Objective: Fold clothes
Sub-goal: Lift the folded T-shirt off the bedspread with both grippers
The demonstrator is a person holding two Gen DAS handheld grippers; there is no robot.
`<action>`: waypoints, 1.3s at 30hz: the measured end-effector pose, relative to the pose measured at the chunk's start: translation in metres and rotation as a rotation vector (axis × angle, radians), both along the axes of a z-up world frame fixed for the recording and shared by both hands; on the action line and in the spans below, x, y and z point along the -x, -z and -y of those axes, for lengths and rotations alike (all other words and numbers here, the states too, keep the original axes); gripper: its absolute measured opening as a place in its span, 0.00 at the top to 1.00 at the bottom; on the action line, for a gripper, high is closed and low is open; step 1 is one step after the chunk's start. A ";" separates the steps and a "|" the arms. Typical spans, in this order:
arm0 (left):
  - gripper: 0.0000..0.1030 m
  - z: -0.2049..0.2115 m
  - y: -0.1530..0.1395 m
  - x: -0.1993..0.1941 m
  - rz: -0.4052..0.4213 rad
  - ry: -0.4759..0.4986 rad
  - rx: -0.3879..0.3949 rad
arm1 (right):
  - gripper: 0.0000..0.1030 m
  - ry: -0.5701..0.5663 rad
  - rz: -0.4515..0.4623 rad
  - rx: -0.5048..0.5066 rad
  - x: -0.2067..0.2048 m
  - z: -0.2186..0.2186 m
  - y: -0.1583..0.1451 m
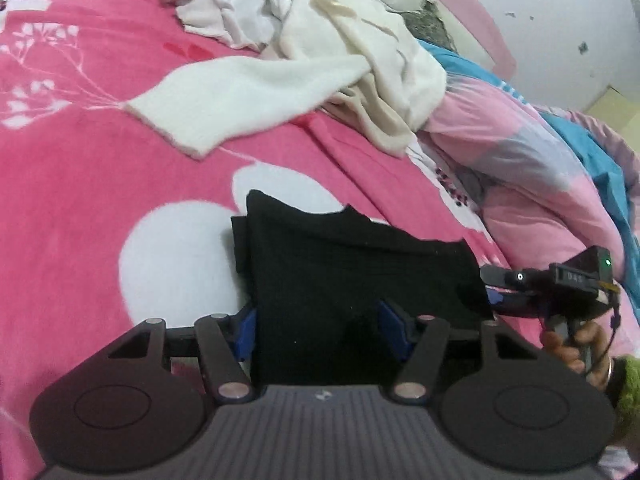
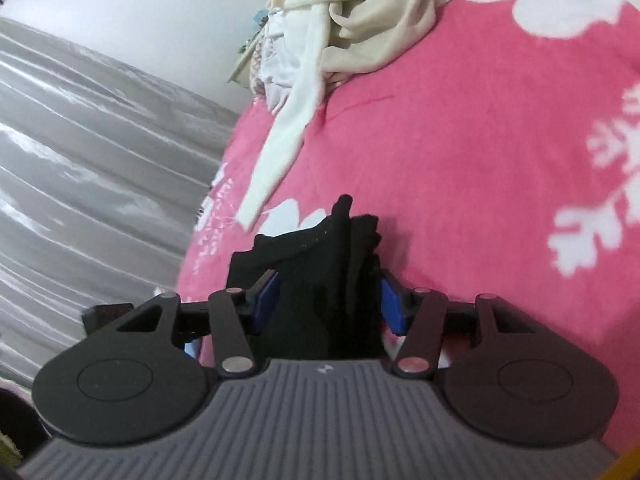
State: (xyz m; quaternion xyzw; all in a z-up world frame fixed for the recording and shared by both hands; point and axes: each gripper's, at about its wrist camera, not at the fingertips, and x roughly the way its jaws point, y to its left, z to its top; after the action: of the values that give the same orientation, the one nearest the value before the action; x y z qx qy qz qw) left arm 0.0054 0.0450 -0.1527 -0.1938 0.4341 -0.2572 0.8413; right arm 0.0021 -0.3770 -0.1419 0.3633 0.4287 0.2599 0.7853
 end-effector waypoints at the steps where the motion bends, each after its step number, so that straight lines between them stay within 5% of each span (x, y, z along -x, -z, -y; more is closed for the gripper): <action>1: 0.41 0.002 0.002 -0.006 0.004 -0.010 0.001 | 0.51 0.000 0.003 -0.004 -0.002 0.001 0.001; 16: 0.42 0.011 0.011 -0.035 0.029 0.023 0.045 | 0.61 -0.056 0.047 -0.024 -0.024 -0.010 0.008; 23: 0.62 0.003 0.012 -0.032 -0.002 0.018 0.063 | 0.70 -0.121 0.046 0.006 -0.023 -0.017 0.005; 28: 0.82 0.012 0.012 -0.043 -0.007 -0.034 0.065 | 0.93 -0.116 0.045 0.086 -0.035 -0.026 0.007; 39: 0.91 0.006 -0.051 0.023 0.190 -0.039 0.038 | 0.94 -0.150 0.312 0.218 0.023 -0.041 -0.062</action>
State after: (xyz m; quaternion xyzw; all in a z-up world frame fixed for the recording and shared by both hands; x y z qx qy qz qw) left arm -0.0180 0.0392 -0.1018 -0.1929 0.3433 -0.2661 0.8798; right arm -0.0206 -0.3359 -0.0802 0.1986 0.3534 0.3231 0.8552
